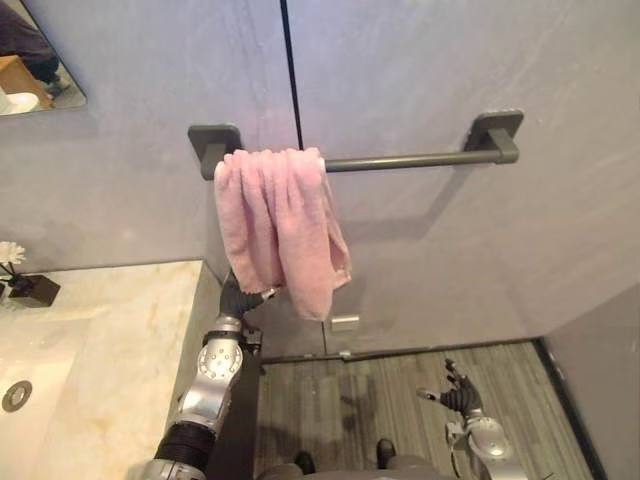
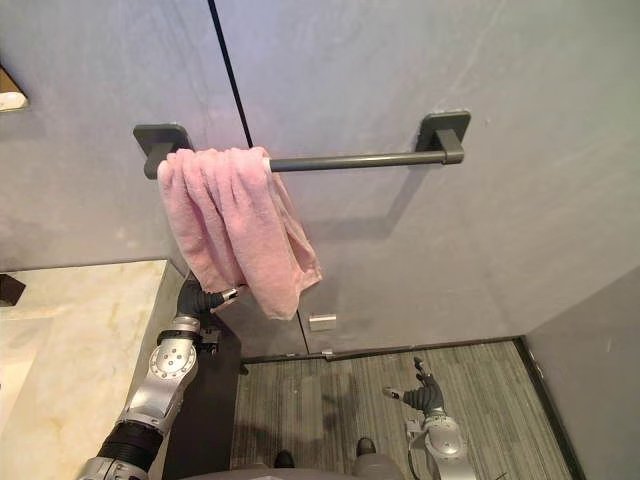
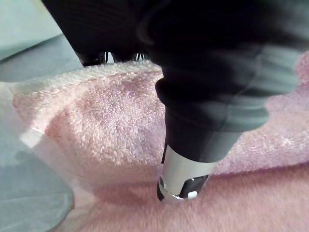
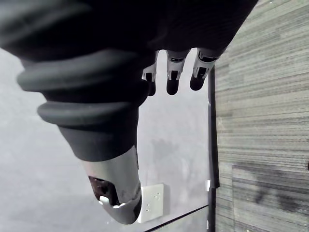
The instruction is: Organize washtable
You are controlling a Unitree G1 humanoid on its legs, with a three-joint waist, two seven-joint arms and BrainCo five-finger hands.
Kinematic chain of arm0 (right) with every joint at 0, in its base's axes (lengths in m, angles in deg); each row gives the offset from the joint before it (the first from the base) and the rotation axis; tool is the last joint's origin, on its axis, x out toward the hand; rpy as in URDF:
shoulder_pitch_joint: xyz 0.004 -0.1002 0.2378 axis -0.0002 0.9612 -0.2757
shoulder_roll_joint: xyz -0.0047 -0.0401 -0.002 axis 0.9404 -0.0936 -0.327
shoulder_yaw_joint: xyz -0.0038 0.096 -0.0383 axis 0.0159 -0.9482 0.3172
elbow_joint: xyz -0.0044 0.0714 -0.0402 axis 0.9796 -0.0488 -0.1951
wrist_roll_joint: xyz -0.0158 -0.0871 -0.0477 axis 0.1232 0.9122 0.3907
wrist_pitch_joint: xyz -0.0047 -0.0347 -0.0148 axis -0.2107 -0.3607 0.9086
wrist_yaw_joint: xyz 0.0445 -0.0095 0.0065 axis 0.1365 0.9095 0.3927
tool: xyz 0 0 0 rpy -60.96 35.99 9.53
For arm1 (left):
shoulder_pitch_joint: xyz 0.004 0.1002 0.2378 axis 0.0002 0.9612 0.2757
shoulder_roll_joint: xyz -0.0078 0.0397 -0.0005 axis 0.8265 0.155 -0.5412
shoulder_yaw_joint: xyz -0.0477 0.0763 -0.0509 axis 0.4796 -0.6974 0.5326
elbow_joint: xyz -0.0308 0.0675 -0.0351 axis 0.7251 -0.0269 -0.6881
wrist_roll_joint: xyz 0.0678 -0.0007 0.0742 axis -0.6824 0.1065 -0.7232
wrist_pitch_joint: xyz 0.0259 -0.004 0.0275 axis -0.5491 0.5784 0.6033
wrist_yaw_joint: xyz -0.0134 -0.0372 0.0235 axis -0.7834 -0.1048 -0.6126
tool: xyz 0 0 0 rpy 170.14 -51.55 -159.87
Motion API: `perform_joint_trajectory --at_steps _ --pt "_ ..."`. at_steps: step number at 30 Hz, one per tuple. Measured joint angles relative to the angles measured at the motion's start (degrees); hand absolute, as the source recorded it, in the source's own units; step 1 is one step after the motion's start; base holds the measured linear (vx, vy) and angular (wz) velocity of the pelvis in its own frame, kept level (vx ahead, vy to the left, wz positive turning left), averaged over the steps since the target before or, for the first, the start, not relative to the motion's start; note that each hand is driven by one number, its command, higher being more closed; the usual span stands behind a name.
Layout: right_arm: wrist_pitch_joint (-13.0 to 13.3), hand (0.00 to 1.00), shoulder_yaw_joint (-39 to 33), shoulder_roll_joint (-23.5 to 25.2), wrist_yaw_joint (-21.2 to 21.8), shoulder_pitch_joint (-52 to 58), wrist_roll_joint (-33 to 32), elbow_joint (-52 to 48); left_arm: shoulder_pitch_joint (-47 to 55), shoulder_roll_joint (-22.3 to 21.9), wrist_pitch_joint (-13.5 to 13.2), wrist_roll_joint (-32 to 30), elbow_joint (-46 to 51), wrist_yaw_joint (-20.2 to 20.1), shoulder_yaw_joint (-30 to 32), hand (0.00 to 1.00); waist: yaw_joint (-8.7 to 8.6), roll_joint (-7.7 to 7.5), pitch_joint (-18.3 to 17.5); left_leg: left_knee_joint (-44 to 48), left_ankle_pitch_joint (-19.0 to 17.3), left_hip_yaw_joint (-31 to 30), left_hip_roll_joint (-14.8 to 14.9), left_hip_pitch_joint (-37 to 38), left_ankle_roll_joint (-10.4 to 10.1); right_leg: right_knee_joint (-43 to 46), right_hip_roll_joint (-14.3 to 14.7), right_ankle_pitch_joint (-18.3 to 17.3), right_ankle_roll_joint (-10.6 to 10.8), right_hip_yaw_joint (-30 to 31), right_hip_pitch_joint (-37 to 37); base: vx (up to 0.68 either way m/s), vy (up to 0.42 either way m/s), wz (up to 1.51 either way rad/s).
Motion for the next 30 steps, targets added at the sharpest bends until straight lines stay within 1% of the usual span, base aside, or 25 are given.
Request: perform_joint_trajectory --at_steps 2,3,5,6,9,10,12,13,17,21,26,27,30 --pt "0.01 0.00 1.11 -0.02 -0.01 0.03 0.04 -3.30 0.01 0.12 0.00 -0.01 0.01 0.01 0.00 1.00 -0.66 -0.12 -0.06 -1.15 0.68 0.08 0.11 0.36 -0.24 -1.04 0.21 1.11 -0.07 0.28 -0.14 -0.12 -0.029 -0.08" --pt "0.00 0.00 1.21 -0.04 -0.01 0.01 0.04 -3.92 0.01 0.12 0.00 -0.02 0.01 0.01 -0.02 1.00 -0.65 -0.14 -0.07 -1.28 0.74 0.14 0.14 0.40 -0.33 -1.25 0.24 1.25 -0.12 0.36 -0.13 -0.13 -0.034 -0.12" --pt "0.02 0.00 1.98 -0.25 -0.06 -0.13 0.07 -7.83 0.04 0.12 -0.01 -0.02 0.01 0.01 -0.06 1.00 -0.54 -0.32 -0.17 -1.60 0.98 0.24 0.26 0.39 -0.69 -2.06 0.43 1.85 -0.11 0.80 -0.11 -0.10 -0.037 -0.10" --pt "0.14 0.00 3.23 -0.99 -0.03 -0.49 0.07 -11.72 0.14 0.13 -0.01 -0.02 0.07 0.01 -0.29 1.00 -0.45 -0.53 -0.34 -1.87 1.15 0.19 0.30 0.40 -0.84 -2.72 0.56 2.36 -0.11 1.05 -0.08 -0.08 -0.036 -0.09" --pt "0.34 0.00 4.96 -1.96 0.03 -3.23 0.05 -15.88 0.17 0.13 -0.04 -0.01 0.21 0.01 -0.39 1.00 -0.39 -1.00 -0.61 -2.82 1.76 0.06 0.29 0.37 -1.13 -3.85 0.69 3.30 -0.17 1.20 -0.10 -0.06 -0.031 -0.04" --pt "0.96 0.00 5.82 -2.47 0.00 -4.97 0.02 -16.75 0.17 0.13 -0.04 -0.01 0.22 0.01 -0.55 1.00 -0.33 -1.23 -0.75 -2.99 2.03 -0.02 0.35 0.38 -1.00 -3.87 0.60 3.34 -0.17 1.22 -0.14 -0.04 -0.017 -0.01" --pt "1.61 0.00 7.17 -3.49 0.01 -7.05 0.00 -18.30 0.09 0.37 -0.19 0.02 0.35 0.03 -1.76 1.00 0.31 -1.36 -0.85 -2.99 2.04 0.01 0.40 0.39 -1.00 -3.85 0.44 3.34 -0.18 1.31 -0.13 0.00 0.000 0.00" --pt "2.36 0.00 8.41 -4.34 0.08 -8.88 -0.02 -18.62 0.05 0.34 -0.26 0.02 0.41 0.03 -2.68 1.00 0.96 -1.40 -0.88 -3.00 2.06 0.00 0.37 0.38 -0.96 -3.79 0.42 3.34 -0.17 1.34 -0.05 0.00 0.000 0.00" --pt "2.40 0.00 12.07 -4.90 0.18 -13.18 -0.08 -18.63 0.01 0.35 -0.31 0.06 0.48 0.14 -3.48 1.00 1.38 -1.58 -1.08 -2.84 2.36 -0.44 0.23 -0.03 -0.54 -3.71 0.30 3.34 -0.17 1.24 0.03 0.01 -0.003 0.06" --pt "2.41 0.00 14.77 -4.92 0.30 -16.36 -0.23 -18.63 -0.98 -0.15 -0.31 0.12 0.48 0.20 -4.23 1.00 2.58 -1.59 -1.09 -2.79 2.47 -1.27 -0.01 -0.39 -0.38 -3.71 0.30 3.33 -0.17 0.71 0.05 -0.01 -0.013 0.08" --pt "2.36 0.00 17.90 -4.17 -0.03 -20.23 -0.87 -18.05 -1.25 -0.90 -0.32 0.26 0.49 0.33 -5.04 1.00 2.84 -1.59 -1.09 -2.73 3.09 -3.15 -0.26 -1.13 -0.03 -3.71 0.19 3.31 -0.18 -0.80 0.18 -0.05 -0.024 0.18" --pt "2.36 1.00 18.43 -3.97 -0.01 -20.64 -1.01 -17.97 -1.25 -0.94 -0.32 0.26 0.49 0.33 -5.06 1.00 2.85 -1.59 -1.09 -2.76 3.17 -3.33 -0.25 -1.15 -0.03 -3.71 0.19 3.31 -0.18 -0.96 0.22 -0.06 -0.023 0.12" --pt "2.32 1.00 20.13 -2.48 -0.13 -22.71 -1.12 -14.82 -1.30 -1.13 -0.34 0.40 0.49 0.43 -5.61 1.00 2.88 -1.61 -1.11 -3.20 3.75 -4.11 -0.25 -1.14 -0.07 -3.70 0.17 3.30 -0.19 -1.78 0.42 -0.07 -0.024 0.15"
